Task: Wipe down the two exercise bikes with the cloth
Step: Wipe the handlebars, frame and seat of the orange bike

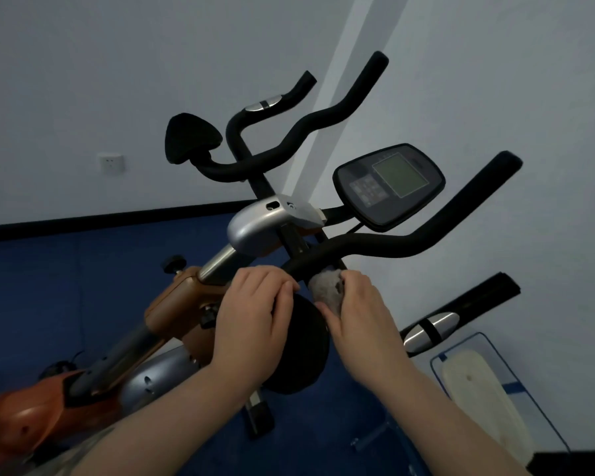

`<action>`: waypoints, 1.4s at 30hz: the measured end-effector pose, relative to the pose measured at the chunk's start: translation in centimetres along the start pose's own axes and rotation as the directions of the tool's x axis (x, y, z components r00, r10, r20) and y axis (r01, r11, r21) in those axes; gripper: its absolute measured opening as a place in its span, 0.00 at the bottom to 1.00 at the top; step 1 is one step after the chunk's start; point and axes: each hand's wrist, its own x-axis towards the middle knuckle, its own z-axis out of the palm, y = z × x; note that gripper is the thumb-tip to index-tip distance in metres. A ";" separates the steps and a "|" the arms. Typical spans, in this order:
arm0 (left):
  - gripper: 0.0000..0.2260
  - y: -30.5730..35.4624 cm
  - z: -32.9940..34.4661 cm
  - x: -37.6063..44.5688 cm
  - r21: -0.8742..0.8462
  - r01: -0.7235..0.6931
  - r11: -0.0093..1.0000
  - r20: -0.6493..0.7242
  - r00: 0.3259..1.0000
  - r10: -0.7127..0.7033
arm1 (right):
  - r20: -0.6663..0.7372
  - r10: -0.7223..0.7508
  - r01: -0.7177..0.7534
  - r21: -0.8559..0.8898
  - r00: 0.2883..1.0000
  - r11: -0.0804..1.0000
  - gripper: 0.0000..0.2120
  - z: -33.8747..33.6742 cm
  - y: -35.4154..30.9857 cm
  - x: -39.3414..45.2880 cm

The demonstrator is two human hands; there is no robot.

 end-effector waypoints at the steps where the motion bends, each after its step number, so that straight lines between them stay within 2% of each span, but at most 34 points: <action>1: 0.11 0.0 0.0 0.0 0.002 0.005 1.000 -0.009 1.000 -0.005 | 0.027 0.025 -0.027 0.080 0.999 0.996 0.17 -0.1 -0.1 0.2; 3: 0.11 0.0 0.0 0.0 0.009 0.006 1.000 -0.007 1.000 -0.006 | 0.114 0.141 -0.166 0.250 0.983 0.954 0.16 -0.2 -0.8 1.4; 4: 0.11 0.1 -0.1 0.0 0.012 0.005 1.000 0.002 1.000 -0.005 | 0.114 0.176 -0.201 0.270 0.978 0.942 0.16 -0.2 -1.2 1.9; 7: 0.11 0.4 -0.4 0.0 0.009 0.012 1.000 0.032 0.999 -0.013 | 0.017 0.144 -0.145 0.097 0.989 0.985 0.16 -0.5 -1.6 0.9; 12: 0.07 0.9 -1.2 0.6 -0.004 0.048 0.999 0.098 0.994 -0.048 | 0.058 -0.036 0.044 -0.155 0.998 0.987 0.12 -3.3 1.4 -3.6; 14: 0.06 1.6 -1.3 1.1 0.015 0.026 1.000 0.124 0.992 -0.028 | 0.012 -0.060 0.061 -0.253 0.998 0.966 0.12 -3.7 2.4 -4.4; 17: 0.08 3.2 -0.7 2.4 0.191 -0.058 0.980 0.259 0.966 0.007 | -0.159 0.029 -0.067 -0.241 0.987 0.968 0.13 -2.2 1.0 -5.7; 18: 0.09 3.6 -0.4 2.7 0.271 -0.086 0.959 0.290 0.957 0.003 | -0.188 0.028 -0.069 -0.213 0.982 0.975 0.15 -1.3 0.5 -6.2; 20: 0.08 3.9 -0.1 2.7 0.372 -0.124 0.920 0.297 0.955 0.008 | -0.187 -0.070 0.028 -0.218 0.980 0.976 0.18 -0.4 0.7 -7.0; 22: 0.06 3.8 0.0 2.2 0.412 -0.157 0.898 0.270 0.962 0.045 | -0.214 -0.151 0.081 -0.303 0.965 0.950 0.13 -1.3 2.6 -6.9; 24: 0.05 3.8 0.0 1.9 0.418 -0.152 0.896 0.228 0.972 0.058 | -0.320 -0.062 -0.033 -0.282 0.945 0.959 0.09 -2.8 4.7 -6.3; 26: 0.06 4.4 0.5 1.8 0.404 -0.116 0.907 0.196 0.980 0.038 | -0.441 0.095 -0.171 -0.137 0.893 0.976 0.10 -3.4 5.1 -5.9; 27: 0.06 4.8 0.9 1.9 0.392 -0.122 0.912 0.201 0.979 0.044 | -0.458 0.128 -0.183 -0.078 0.880 0.980 0.11 -3.1 4.8 -5.9; 28: 0.07 5.3 1.4 2.0 0.369 -0.149 0.918 0.222 0.973 0.068 | -0.446 0.103 -0.146 -0.062 0.889 0.987 0.11 -2.4 4.3 -6.0; 31: 0.08 6.2 2.7 2.8 0.261 -0.202 0.944 0.363 0.927 0.098 | -0.307 -0.106 0.053 -0.176 0.946 0.983 0.12 -2.1 4.5 -5.9; 32: 0.08 6.3 3.1 3.1 0.256 -0.205 0.945 0.416 0.906 0.084 | -0.302 -0.112 0.050 -0.206 0.947 0.977 0.13 -2.9 5.4 -5.5; 34: 0.10 6.2 3.7 3.3 0.317 -0.237 0.918 0.478 0.876 0.061 | -0.380 -0.065 -0.019 -0.214 0.923 0.977 0.11 -5.2 7.7 -4.4; 37: 0.11 6.1 4.0 3.3 0.387 -0.270 0.882 0.489 0.871 0.052 | -0.451 -0.006 -0.075 -0.163 0.893 0.984 0.11 -6.0 8.6 -4.1; 39: 0.13 6.0 4.0 3.3 0.420 -0.308 0.854 0.525 0.850 0.048 | -0.417 -0.047 -0.015 -0.145 0.908 0.989 0.13 -4.1 7.6 -5.0; 42: 0.17 6.0 3.8 3.3 0.454 -0.365 0.813 0.568 0.822 0.051 | -0.282 -0.235 0.166 -0.247 0.930 0.955 0.18 -3.1 7.3 -5.6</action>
